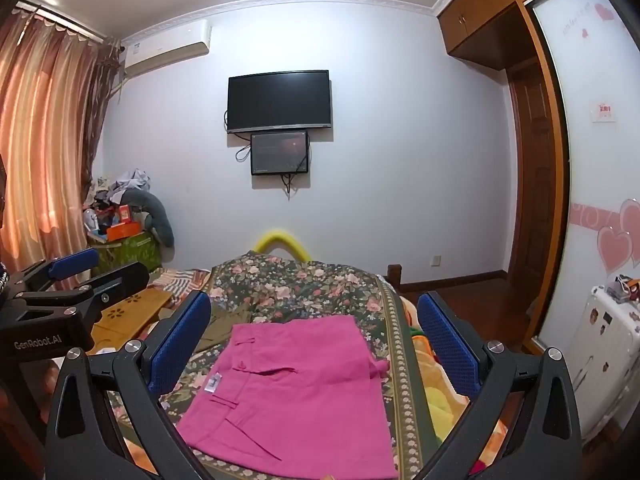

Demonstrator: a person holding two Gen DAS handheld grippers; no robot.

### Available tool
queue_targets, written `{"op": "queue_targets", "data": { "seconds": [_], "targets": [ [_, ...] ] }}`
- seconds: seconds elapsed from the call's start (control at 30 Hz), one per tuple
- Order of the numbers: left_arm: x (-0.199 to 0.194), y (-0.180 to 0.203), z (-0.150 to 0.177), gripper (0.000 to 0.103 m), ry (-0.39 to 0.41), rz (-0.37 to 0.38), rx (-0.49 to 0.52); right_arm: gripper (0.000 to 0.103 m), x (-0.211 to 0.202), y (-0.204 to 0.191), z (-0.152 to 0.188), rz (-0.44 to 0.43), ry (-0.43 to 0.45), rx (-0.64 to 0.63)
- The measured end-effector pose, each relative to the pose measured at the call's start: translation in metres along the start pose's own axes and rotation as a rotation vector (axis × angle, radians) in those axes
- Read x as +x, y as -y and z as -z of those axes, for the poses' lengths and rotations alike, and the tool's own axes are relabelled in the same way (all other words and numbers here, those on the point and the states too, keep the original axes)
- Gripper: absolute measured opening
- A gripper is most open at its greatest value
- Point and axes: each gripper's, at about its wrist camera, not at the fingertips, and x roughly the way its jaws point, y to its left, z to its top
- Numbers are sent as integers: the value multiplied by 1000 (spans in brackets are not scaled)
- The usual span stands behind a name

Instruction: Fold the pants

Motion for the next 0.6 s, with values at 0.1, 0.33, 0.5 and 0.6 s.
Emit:
{"op": "queue_targets", "data": {
  "seconds": [0.1, 0.33, 0.5, 0.6],
  "targets": [
    [0, -1, 0, 103, 3, 0, 1, 103, 0, 1, 0, -1, -1, 0],
    [0, 0, 1, 103, 7, 0, 2, 103, 0, 0, 0, 0, -3, 2],
    [0, -5, 2, 103, 10, -1, 1, 103, 1, 0, 0, -1, -5, 2],
    [2, -5, 3, 103, 13, 0, 1, 103, 1, -1, -1, 0, -6, 3]
  ]
}}
